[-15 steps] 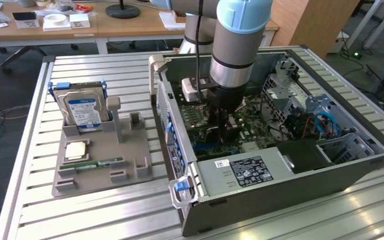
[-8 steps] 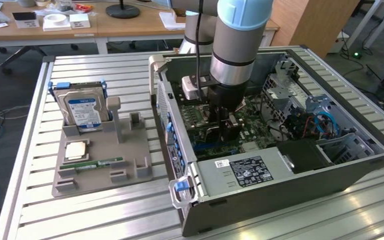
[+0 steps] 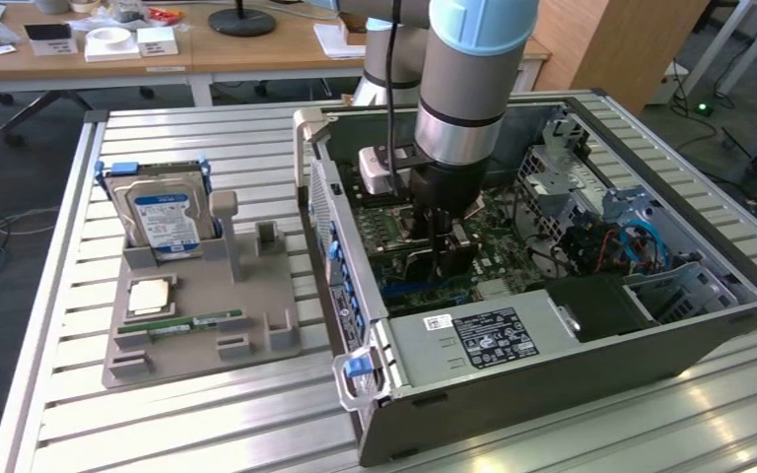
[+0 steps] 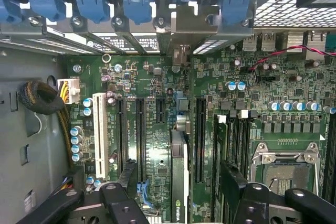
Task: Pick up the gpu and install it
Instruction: 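Insert the gpu into the slot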
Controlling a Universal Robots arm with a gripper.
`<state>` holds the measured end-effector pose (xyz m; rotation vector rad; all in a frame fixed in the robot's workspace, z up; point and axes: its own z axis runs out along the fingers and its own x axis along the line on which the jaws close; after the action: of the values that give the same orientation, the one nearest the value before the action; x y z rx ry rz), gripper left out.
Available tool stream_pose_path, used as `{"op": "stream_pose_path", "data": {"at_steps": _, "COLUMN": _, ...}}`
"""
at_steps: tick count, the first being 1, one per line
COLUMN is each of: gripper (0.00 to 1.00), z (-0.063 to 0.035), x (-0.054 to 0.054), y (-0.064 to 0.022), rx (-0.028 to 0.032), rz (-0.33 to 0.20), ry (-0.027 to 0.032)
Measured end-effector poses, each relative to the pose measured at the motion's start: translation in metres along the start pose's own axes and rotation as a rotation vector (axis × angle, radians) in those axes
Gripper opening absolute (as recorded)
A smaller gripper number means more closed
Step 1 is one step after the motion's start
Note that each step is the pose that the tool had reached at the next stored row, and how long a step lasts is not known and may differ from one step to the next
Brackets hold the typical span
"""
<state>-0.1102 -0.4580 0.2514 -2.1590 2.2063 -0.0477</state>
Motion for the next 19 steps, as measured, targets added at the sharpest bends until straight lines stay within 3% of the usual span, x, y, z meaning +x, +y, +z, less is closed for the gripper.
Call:
{"op": "stream_pose_path", "data": {"at_steps": 7, "gripper": 0.73, "z": 0.0, "x": 0.0, "y": 0.0, "rx": 0.0, "rz": 0.0, "ry": 0.0}}
{"op": "stream_pose_path", "data": {"at_steps": 13, "gripper": 0.48, "z": 0.0, "x": 0.0, "y": 0.0, "rx": 0.0, "rz": 0.0, "ry": 0.0}}
{"op": "stream_pose_path", "data": {"at_steps": 18, "gripper": 0.47, "z": 0.0, "x": 0.0, "y": 0.0, "rx": 0.0, "rz": 0.0, "ry": 0.0}}
{"op": "stream_pose_path", "data": {"at_steps": 19, "gripper": 0.4, "z": 0.0, "x": 0.0, "y": 0.0, "rx": 0.0, "rz": 0.0, "ry": 0.0}}
